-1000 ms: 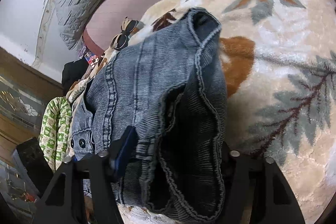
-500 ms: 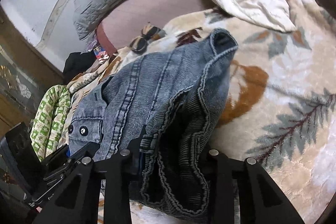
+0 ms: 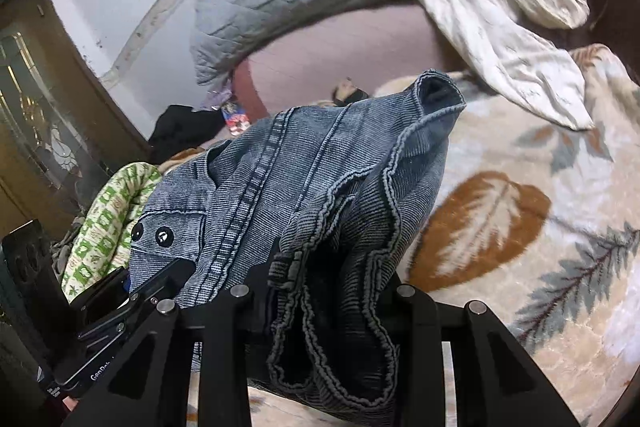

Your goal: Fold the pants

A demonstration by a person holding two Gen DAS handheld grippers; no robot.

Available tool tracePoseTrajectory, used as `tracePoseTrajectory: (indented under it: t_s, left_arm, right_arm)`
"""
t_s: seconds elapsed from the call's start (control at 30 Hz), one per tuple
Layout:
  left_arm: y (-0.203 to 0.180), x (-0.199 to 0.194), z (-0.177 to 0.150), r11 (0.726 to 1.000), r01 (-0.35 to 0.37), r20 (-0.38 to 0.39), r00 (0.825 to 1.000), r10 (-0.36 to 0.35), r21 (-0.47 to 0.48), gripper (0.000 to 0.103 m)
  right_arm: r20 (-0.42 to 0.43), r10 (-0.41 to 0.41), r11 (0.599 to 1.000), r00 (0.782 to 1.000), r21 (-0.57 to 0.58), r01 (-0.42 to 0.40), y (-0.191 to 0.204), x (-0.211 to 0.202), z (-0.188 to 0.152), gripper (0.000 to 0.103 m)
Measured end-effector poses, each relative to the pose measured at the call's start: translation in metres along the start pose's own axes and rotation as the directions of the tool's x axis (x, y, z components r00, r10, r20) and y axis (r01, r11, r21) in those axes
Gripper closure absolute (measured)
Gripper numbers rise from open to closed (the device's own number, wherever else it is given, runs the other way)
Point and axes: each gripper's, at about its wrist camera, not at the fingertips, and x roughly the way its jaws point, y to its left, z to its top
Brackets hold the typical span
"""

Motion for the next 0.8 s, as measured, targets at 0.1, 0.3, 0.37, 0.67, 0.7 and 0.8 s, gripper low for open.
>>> tracePoseTrajectory:
  t_s: [0.1,0.3,0.37,0.67,0.7,0.8]
  left_arm:
    - [0.006,-0.011,0.001,1.0,-0.029,0.01,1.0,0.029,-0.002,0.072]
    - [0.017,-0.028,-0.003,0.998,-0.069,0.014,0.998,0.069,-0.001,0.072]
    - [0.021,-0.032,-0.005,0.997,-0.082,0.012,0.997,0.082,-0.004,0.072]
    - [0.035,-0.03,-0.021,0.994,-0.113,-0.027,0.993,0.113,-0.012,0.072]
    - [0.036,-0.028,-0.023,0.993,-0.113,-0.031,0.993,0.113,-0.013,0.072]
    - [0.037,-0.023,-0.027,0.993,-0.116,-0.043,0.992,0.115,-0.01,0.072]
  right_arm:
    - [0.015,0.022,1.0,1.0,-0.016,-0.022,0.013,0.0,0.0,0.068]
    - [0.015,0.059,0.998,0.998,-0.033,-0.058,0.031,0.007,-0.002,0.068]
    - [0.011,0.072,0.997,0.997,-0.033,-0.071,0.035,0.009,-0.003,0.068]
    - [-0.031,0.09,0.995,0.995,-0.045,-0.092,0.051,0.026,-0.014,0.068]
    - [-0.037,0.087,0.995,0.996,-0.047,-0.089,0.051,0.028,-0.014,0.068]
    - [-0.052,0.079,0.996,0.996,-0.041,-0.081,0.049,0.031,-0.016,0.068]
